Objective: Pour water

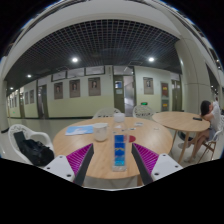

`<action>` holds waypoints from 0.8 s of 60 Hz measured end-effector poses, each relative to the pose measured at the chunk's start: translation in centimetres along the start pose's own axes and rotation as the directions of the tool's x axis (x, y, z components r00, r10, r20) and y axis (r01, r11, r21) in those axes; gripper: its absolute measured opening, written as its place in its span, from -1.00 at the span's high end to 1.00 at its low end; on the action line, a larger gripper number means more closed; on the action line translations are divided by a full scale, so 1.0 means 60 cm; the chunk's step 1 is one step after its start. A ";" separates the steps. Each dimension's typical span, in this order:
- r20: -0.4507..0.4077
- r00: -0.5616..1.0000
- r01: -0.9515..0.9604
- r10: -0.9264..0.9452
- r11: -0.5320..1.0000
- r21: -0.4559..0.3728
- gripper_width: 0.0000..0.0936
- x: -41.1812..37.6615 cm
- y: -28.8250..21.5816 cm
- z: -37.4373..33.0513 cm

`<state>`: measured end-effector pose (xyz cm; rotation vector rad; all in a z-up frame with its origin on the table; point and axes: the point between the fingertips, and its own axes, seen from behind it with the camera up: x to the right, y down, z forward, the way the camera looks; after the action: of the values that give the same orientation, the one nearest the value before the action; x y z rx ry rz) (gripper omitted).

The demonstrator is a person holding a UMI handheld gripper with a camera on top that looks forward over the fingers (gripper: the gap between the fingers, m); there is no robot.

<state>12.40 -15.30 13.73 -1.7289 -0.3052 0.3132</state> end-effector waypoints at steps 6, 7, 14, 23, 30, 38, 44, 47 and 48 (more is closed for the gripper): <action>-0.042 0.999 0.015 -0.015 1.000 0.008 -0.75 0.077 0.000 0.078; -0.043 0.999 0.014 -0.013 1.000 0.014 -0.75 0.053 0.013 0.082; 0.001 0.999 0.045 -0.045 0.998 0.041 -0.74 0.063 0.025 0.176; -0.032 0.995 0.101 -0.099 0.992 0.076 0.01 0.068 0.022 0.231; -0.043 0.998 0.050 -0.047 0.995 0.083 0.06 0.074 0.020 0.245; -0.031 0.999 0.044 -0.042 0.996 0.072 0.23 0.074 0.024 0.232; -0.010 0.998 0.062 -0.062 0.997 0.051 0.30 0.072 0.021 0.233; -0.021 0.993 0.117 -0.116 0.992 0.053 0.31 0.074 0.012 0.267; -0.031 0.989 0.144 -0.143 0.988 0.054 0.30 0.080 0.008 0.271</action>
<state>10.78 1.20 10.24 -1.6445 -0.3957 0.1918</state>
